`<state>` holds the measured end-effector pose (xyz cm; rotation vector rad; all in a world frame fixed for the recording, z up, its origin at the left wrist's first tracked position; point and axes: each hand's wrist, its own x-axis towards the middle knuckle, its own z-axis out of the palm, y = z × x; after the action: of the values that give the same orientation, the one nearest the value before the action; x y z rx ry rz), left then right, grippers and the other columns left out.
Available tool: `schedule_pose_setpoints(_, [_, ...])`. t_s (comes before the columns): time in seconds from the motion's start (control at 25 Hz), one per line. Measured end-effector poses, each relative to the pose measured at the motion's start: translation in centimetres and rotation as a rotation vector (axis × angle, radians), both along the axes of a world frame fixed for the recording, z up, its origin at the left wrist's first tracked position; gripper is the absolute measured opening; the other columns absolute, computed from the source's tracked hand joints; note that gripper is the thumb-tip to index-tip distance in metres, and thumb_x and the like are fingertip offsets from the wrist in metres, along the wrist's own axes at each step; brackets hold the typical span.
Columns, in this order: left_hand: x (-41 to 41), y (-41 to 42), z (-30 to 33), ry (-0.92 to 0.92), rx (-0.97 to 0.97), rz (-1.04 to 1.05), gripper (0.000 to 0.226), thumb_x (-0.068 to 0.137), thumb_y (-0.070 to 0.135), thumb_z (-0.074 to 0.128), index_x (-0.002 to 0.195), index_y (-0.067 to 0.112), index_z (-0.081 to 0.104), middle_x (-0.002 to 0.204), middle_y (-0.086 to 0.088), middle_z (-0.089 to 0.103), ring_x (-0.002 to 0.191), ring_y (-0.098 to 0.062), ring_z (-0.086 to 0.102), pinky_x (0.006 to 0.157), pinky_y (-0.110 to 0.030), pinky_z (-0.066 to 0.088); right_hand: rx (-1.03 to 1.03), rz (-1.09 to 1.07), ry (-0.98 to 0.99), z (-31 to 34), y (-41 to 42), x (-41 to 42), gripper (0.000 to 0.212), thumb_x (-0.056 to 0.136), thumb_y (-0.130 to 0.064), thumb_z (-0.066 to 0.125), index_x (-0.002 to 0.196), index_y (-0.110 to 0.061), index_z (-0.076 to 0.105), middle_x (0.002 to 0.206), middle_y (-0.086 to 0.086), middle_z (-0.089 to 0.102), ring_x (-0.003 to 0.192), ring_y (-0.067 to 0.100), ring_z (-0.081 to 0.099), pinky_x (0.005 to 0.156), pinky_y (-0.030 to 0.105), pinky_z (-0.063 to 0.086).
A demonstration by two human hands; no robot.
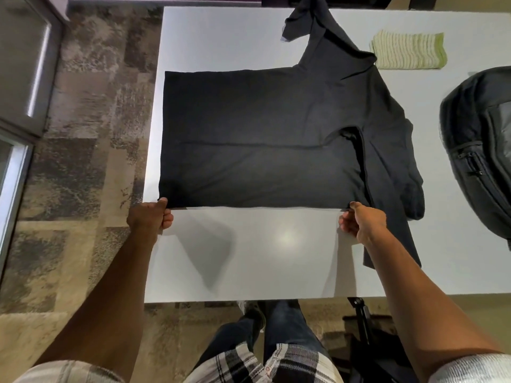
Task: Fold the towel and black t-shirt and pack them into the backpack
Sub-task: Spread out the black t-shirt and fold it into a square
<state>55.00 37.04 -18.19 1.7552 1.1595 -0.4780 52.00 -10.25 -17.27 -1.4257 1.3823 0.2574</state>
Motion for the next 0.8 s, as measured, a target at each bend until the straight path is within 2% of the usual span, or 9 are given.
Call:
schedule_pose_setpoints(0.08, [-0.9, -1.9, 1.5, -0.084, 0.514, -0.125, 0.032, 0.100, 0.031, 0.057, 0.105, -0.001, 0.061, 0.100, -0.020, 0.069, 0.089, -0.034, 0.067, 0.079, -0.036, 0.053, -0.002, 0.141, 0.053, 0.8, 0.2, 0.0, 0.028, 0.092, -0.032, 0.069, 0.080, -0.007, 0.064, 0.071, 0.013, 0.064, 0.056, 0.028, 0.060, 0.051, 0.030, 0.049])
schedule_pose_setpoints(0.12, [-1.0, -3.1, 2.4, -0.226, 0.650, -0.104, 0.032, 0.097, 0.026, 0.060, 0.115, -0.001, 0.059, 0.114, -0.023, 0.066, 0.104, -0.038, 0.064, 0.089, -0.040, 0.051, -0.071, 0.222, 0.026, 1.2, 0.3, 0.4, 0.031, 0.089, -0.038, 0.068, 0.072, -0.013, 0.063, 0.068, 0.012, 0.063, 0.055, 0.028, 0.059, 0.053, 0.031, 0.048])
schedule_pose_setpoints(0.2, [-0.1, -5.7, 3.2, -0.526, 0.676, -0.181, 0.029, 0.095, 0.021, 0.060, 0.116, 0.002, 0.059, 0.119, -0.022, 0.062, 0.110, -0.036, 0.059, 0.091, -0.039, 0.047, -0.313, 0.358, -0.164, 1.9, 1.1, 1.8, 0.038, 0.082, -0.047, 0.062, 0.058, -0.018, 0.056, 0.061, 0.009, 0.059, 0.057, 0.031, 0.058, 0.061, 0.038, 0.051])
schedule_pose_setpoints(0.32, [3.4, -9.7, 1.3, -0.718, 0.535, -0.569, 0.032, 0.094, 0.024, 0.057, 0.122, 0.007, 0.062, 0.127, -0.016, 0.059, 0.119, -0.030, 0.055, 0.102, -0.037, 0.044, -0.575, 0.556, -0.476, 1.7, 3.9, 5.6, 0.018, 0.087, -0.034, 0.062, 0.089, -0.016, 0.066, 0.092, 0.007, 0.069, 0.091, 0.029, 0.066, 0.089, 0.038, 0.051])
schedule_pose_setpoints(0.4, [6.1, -11.6, -0.9, -0.656, 0.570, -0.848, 0.048, 0.094, 0.034, 0.058, 0.138, 0.013, 0.055, 0.148, -0.016, 0.047, 0.138, -0.033, 0.041, 0.115, -0.047, 0.032, -0.637, 0.853, -0.527, -0.2, 5.9, 8.8, 0.042, 0.092, -0.032, 0.060, 0.126, -0.007, 0.061, 0.133, 0.013, 0.059, 0.127, 0.029, 0.053, 0.108, 0.036, 0.038])
schedule_pose_setpoints(0.48, [7.5, -11.3, -3.4, -0.518, 0.711, -1.008, 0.063, 0.096, 0.050, 0.052, 0.151, 0.022, 0.039, 0.162, -0.011, 0.027, 0.150, -0.035, 0.022, 0.119, -0.057, 0.016, -0.745, 1.108, -0.408, -2.7, 6.2, 10.3, 0.061, 0.098, -0.042, 0.053, 0.149, -0.012, 0.042, 0.160, 0.010, 0.033, 0.149, 0.030, 0.026, 0.120, 0.044, 0.018])
schedule_pose_setpoints(0.56, [7.8, -9.0, -4.9, -0.485, 0.827, -1.072, 0.070, 0.097, 0.060, 0.039, 0.157, 0.025, 0.026, 0.166, -0.007, 0.017, 0.153, -0.034, 0.013, 0.119, -0.059, 0.007, -0.918, 1.236, -0.311, -5.1, 4.0, 9.9, 0.066, 0.101, -0.053, 0.041, 0.157, -0.021, 0.028, 0.167, 0.004, 0.018, 0.154, 0.028, 0.012, 0.122, 0.049, 0.010])
schedule_pose_setpoints(0.64, [8.0, -6.0, -5.5, -0.497, 0.885, -1.096, 0.071, 0.098, 0.060, 0.031, 0.158, 0.022, 0.021, 0.167, -0.007, 0.015, 0.153, -0.033, 0.013, 0.120, -0.056, 0.006, -1.020, 1.240, -0.314, -5.9, 0.9, 9.3, 0.067, 0.102, -0.057, 0.034, 0.159, -0.022, 0.023, 0.167, 0.003, 0.016, 0.154, 0.029, 0.012, 0.121, 0.049, 0.016])
schedule_pose_setpoints(0.8, [8.7, -1.8, -4.5, -0.483, 0.829, -1.170, 0.069, 0.099, 0.051, 0.023, 0.159, 0.017, 0.020, 0.167, -0.007, 0.015, 0.154, -0.030, 0.013, 0.122, -0.050, 0.004, -0.899, 1.195, -0.396, -5.4, -2.8, 9.4, 0.071, 0.103, -0.053, 0.032, 0.157, -0.009, 0.026, 0.166, 0.013, 0.019, 0.151, 0.035, 0.020, 0.124, 0.042, 0.017])
